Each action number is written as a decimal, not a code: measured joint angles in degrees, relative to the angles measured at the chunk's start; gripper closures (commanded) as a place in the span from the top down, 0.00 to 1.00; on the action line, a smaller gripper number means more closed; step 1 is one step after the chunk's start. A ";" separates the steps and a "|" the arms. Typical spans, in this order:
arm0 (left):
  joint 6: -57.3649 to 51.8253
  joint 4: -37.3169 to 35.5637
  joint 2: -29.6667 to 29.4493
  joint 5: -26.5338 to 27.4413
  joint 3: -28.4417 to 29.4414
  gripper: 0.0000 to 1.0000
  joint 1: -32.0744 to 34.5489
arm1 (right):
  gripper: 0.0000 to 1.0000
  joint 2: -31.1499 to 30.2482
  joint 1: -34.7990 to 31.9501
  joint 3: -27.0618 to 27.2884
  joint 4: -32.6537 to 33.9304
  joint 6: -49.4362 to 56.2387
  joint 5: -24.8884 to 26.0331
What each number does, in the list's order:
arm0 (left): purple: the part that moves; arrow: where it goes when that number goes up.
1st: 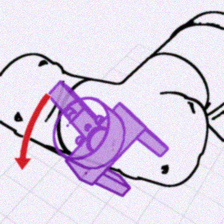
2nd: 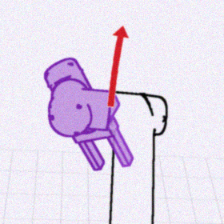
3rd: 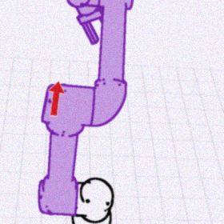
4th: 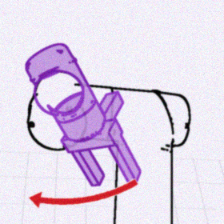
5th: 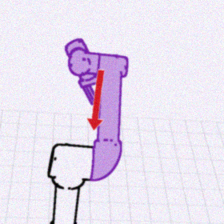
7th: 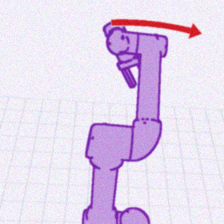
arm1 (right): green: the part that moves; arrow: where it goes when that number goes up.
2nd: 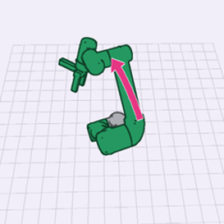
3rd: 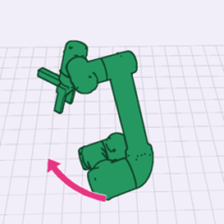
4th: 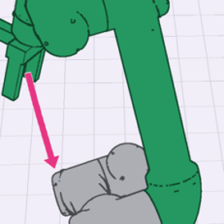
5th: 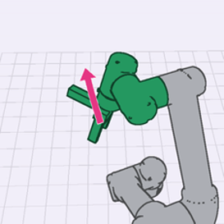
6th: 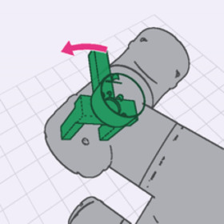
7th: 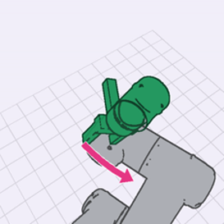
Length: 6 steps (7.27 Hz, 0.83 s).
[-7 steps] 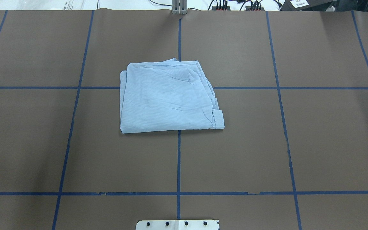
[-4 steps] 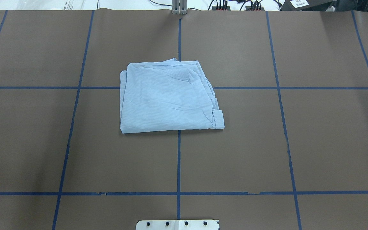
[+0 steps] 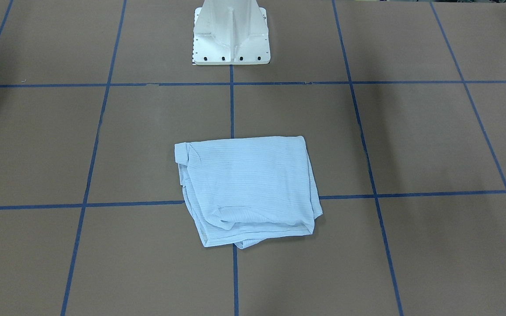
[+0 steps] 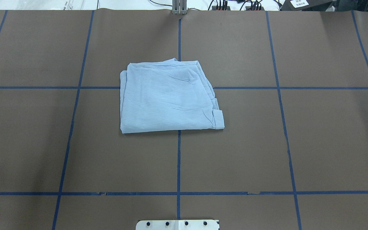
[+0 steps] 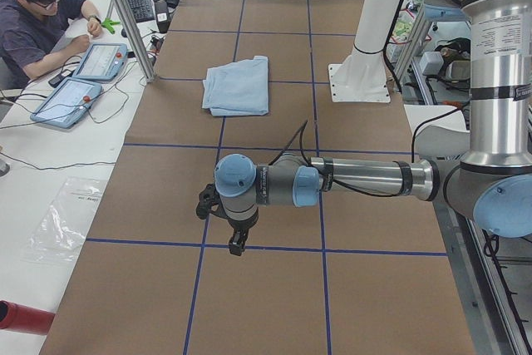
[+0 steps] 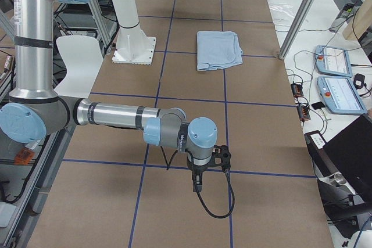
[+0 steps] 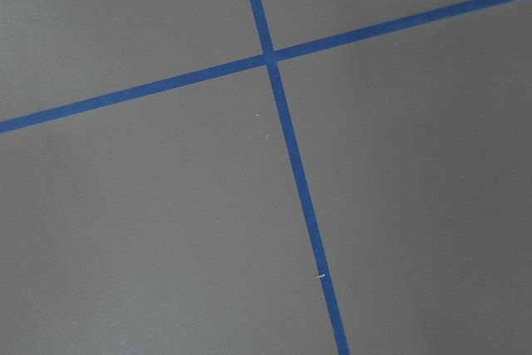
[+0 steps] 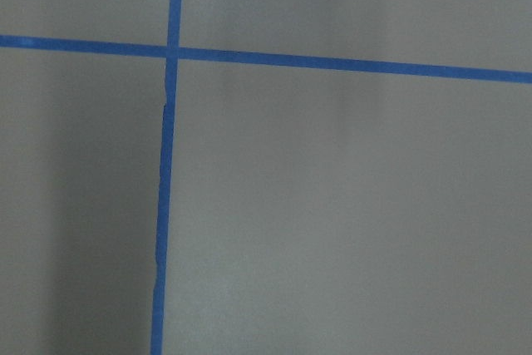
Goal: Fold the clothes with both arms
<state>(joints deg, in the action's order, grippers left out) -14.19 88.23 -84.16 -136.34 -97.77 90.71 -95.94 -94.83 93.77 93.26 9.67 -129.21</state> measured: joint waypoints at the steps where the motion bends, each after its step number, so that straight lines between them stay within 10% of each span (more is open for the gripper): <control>1: 0.01 -0.05 -0.21 0.01 -0.03 1.00 0.13 | 1.00 -0.41 0.04 -0.04 0.00 -0.01 0.23; 6: -0.24 0.09 0.08 0.87 -0.30 1.00 2.42 | 1.00 -1.02 0.17 -0.18 -0.59 -0.58 0.17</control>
<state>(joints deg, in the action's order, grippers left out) -14.43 88.32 -84.08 -135.46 -98.08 93.13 -96.95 -94.66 93.59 92.68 9.08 -129.04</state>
